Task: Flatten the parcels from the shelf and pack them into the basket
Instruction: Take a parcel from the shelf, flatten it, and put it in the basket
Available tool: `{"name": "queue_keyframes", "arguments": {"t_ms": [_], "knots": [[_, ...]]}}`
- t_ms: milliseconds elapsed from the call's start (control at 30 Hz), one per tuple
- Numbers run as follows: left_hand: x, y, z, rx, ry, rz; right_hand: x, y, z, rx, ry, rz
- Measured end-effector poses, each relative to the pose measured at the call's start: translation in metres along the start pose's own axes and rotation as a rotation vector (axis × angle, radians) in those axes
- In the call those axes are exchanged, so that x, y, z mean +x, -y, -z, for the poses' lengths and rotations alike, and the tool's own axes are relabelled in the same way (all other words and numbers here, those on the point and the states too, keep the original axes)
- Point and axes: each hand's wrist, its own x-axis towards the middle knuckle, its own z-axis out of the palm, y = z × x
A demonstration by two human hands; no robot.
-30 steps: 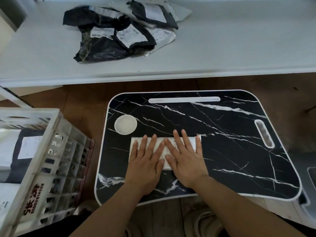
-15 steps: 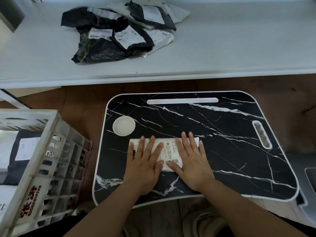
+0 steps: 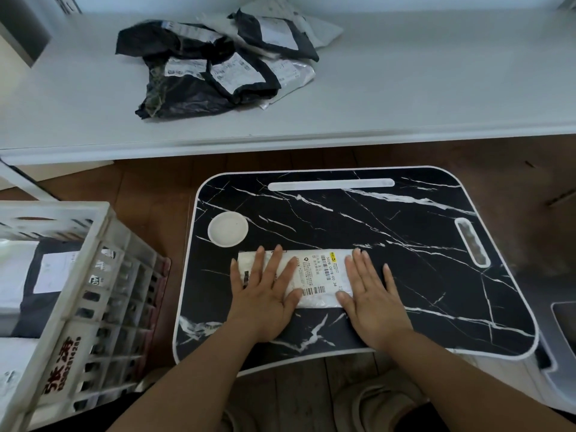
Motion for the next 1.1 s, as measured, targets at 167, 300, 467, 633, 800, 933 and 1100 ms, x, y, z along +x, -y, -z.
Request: {"name": "queue_keyframes", "arguments": {"t_ms": [167, 300, 467, 633, 800, 933, 1100], "knots": [[0.002, 0.019, 0.012, -0.04, 0.085, -0.045, 0.0, 0.003, 0.005, 0.002, 0.02, -0.017], [-0.002, 0.024, 0.011, 0.097, 0.052, -0.088, 0.002, 0.005, 0.009, -0.048, 0.053, -0.036], [0.001, 0.022, 0.012, 0.092, 0.095, -0.063, 0.002, 0.013, 0.029, 0.01, 0.017, -0.09], [0.0, 0.02, 0.015, 0.11, 0.115, -0.047, 0.007, 0.026, 0.038, 0.757, -0.217, -0.513], [-0.001, 0.024, 0.032, 0.001, 0.153, -0.039, 0.01, 0.04, 0.051, 1.396, -0.018, -0.708], [-0.005, 0.032, 0.066, -0.203, 0.073, 0.029, 0.008, 0.052, 0.082, 1.456, -0.015, -0.51], [-0.024, 0.071, 0.125, -0.594, -0.283, 0.275, 0.014, 0.086, 0.127, 1.453, -0.011, -0.315]]}}
